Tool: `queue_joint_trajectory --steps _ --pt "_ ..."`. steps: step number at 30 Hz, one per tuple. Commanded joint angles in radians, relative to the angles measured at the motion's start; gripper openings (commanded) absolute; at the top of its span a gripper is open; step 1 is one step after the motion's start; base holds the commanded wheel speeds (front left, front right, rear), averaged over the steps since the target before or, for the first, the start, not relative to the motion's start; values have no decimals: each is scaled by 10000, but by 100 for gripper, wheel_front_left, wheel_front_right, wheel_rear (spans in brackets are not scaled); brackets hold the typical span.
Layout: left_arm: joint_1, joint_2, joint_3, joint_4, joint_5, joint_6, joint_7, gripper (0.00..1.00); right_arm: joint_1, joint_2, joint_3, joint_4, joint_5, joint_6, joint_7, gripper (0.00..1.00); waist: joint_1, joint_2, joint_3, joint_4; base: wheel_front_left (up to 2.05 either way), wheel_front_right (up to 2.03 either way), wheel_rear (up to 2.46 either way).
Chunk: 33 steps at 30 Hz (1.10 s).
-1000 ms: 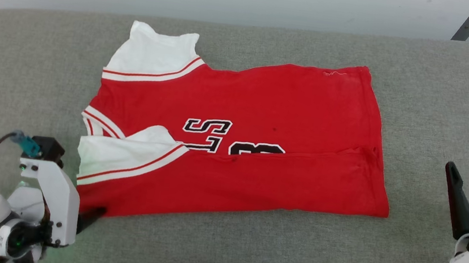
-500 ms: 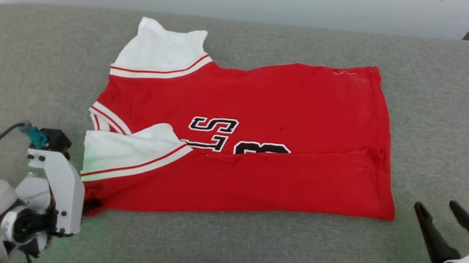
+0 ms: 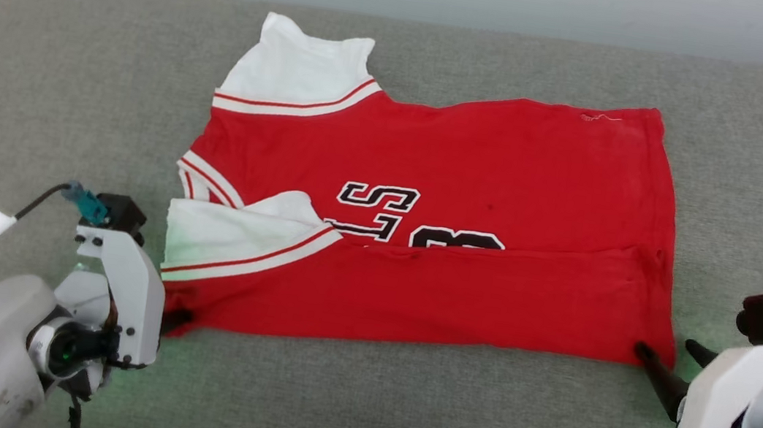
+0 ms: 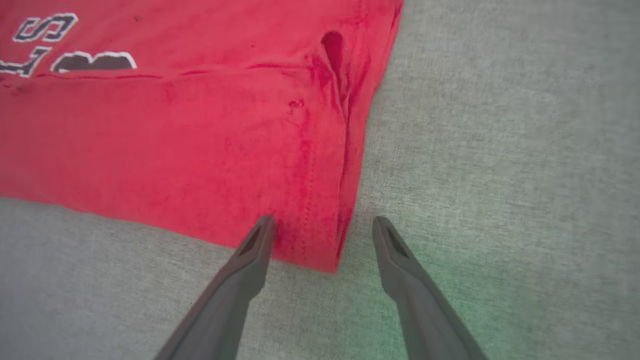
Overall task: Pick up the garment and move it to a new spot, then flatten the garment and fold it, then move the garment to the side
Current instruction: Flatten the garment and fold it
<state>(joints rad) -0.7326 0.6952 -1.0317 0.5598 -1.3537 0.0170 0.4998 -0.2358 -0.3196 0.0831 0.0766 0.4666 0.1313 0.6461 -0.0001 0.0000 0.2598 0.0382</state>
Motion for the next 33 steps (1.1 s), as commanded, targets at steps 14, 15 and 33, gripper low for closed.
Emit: queue_joint_trajectory --steps 14,15,33 --pt "176 -1108 -373 1088 175 -451 -216 0 -1589 167 921 3258 71 -12 773 0 1 0 47 253 0 0 0" --pt "176 -1108 -367 1133 166 -486 -217 0 -1645 96 919 3266 111 -9 743 0 1 0 -5 258 0 0 0" --pt "557 755 -275 -1427 18 490 543 0 -382 -1561 805 988 1085 -12 1821 0 1 0 -1167 213 0 0 0"
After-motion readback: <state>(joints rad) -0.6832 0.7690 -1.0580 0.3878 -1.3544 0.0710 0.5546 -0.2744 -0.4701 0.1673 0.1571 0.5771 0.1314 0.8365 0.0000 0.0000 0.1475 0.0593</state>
